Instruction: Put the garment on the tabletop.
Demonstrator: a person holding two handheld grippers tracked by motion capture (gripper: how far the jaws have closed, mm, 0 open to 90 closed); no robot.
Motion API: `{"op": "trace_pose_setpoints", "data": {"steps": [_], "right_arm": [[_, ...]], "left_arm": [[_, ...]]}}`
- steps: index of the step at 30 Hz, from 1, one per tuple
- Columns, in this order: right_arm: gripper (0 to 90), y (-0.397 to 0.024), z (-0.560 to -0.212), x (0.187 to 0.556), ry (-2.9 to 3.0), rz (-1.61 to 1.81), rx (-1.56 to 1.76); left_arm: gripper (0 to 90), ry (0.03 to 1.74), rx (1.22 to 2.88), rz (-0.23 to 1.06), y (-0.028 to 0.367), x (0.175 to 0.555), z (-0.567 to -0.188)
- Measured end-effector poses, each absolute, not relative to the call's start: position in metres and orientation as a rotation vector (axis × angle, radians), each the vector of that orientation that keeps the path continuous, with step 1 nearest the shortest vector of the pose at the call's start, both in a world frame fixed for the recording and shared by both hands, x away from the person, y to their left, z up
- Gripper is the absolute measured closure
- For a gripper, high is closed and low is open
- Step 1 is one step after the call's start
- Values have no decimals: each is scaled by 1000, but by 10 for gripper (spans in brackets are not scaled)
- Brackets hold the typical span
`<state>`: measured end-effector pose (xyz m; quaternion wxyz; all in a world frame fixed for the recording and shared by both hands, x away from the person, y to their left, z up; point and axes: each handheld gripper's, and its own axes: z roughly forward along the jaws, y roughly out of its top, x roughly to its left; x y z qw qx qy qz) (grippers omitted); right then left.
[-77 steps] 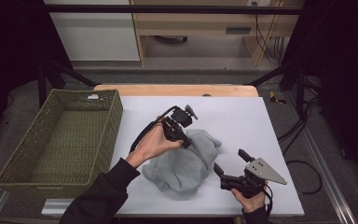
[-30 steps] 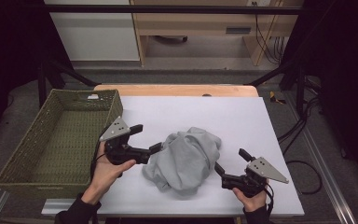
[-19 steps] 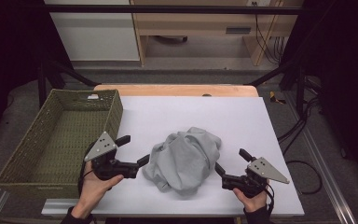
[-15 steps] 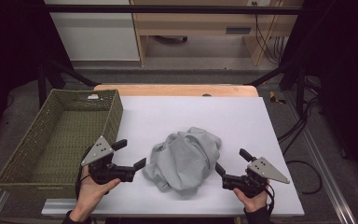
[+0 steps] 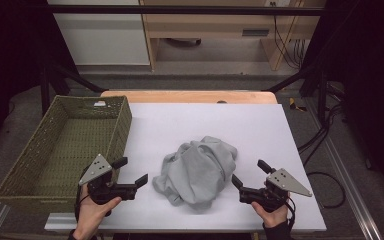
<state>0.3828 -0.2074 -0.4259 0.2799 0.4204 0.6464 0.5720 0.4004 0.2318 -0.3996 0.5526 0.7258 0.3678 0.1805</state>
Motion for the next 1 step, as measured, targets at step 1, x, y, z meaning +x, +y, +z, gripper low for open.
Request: {"op": "trace_pose_setpoints", "data": {"steps": [1], "right_arm": [[2,-207,-426,383,1733,1536,1129]], "left_arm": [[46,872,1718,426,232,400,-400]]}}
